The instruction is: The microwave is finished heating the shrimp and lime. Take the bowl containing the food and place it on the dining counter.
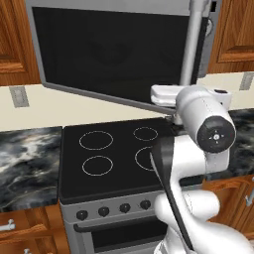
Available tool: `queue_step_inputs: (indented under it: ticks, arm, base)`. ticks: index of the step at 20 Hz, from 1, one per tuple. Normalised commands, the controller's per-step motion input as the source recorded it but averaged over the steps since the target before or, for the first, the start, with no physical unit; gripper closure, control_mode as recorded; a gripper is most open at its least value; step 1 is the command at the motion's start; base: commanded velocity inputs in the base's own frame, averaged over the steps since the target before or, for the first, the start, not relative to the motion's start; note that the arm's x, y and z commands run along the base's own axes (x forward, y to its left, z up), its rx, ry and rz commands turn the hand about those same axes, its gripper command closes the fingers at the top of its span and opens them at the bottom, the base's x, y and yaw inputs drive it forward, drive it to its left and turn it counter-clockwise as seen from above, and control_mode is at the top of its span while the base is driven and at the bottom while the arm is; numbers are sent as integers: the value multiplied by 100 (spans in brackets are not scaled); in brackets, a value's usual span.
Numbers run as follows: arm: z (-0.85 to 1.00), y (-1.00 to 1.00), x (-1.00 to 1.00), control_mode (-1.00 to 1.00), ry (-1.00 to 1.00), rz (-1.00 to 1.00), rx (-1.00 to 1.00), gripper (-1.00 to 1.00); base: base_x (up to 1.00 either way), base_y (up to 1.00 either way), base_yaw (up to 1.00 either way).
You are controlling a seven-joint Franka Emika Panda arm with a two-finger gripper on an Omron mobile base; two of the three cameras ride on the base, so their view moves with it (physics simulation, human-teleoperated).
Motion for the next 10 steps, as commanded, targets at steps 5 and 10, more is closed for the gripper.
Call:
queue_step_inputs:
  ticks: [5, 10]
  arm:
    - [-4, 0, -100, -100, 0, 11, -5, -100]
    - [-6, -11, -100, -100, 0, 10, -1, -100]
  base:
    - [0, 0, 0]
    - [0, 0, 0]
